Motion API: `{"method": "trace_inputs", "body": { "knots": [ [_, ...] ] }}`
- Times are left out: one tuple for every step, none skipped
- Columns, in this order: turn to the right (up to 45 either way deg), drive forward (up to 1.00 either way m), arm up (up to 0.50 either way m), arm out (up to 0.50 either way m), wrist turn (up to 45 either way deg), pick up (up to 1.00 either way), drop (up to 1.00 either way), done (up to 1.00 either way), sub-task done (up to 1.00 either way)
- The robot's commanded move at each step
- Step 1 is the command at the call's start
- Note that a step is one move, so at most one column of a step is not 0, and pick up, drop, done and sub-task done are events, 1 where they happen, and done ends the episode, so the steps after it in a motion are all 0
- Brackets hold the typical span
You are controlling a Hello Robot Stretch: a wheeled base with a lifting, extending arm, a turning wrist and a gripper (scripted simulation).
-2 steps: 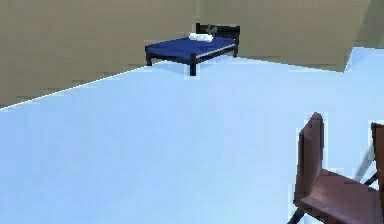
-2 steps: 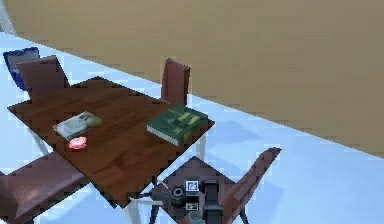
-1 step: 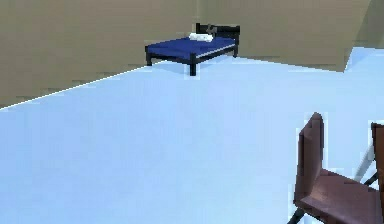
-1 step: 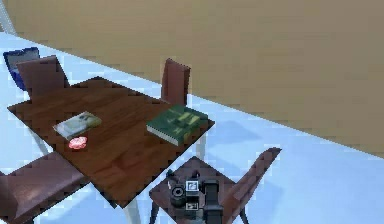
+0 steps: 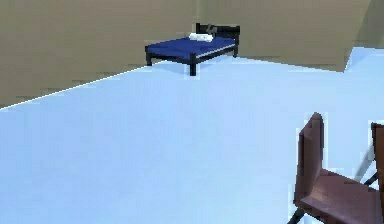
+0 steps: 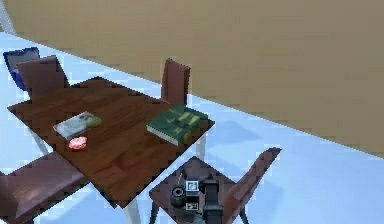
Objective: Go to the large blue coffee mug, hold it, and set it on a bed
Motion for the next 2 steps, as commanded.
{"method": "trace_inputs", "body": {
  "knots": [
    [0.0, 0.0, -0.3, 0.0, 0.0, 0.0, 0.0, 0.0, 0.0],
    [0.0, 0.0, 0.0, 0.0, 0.0, 1.0, 0.0, 0.0, 0.0]
  ]
}}
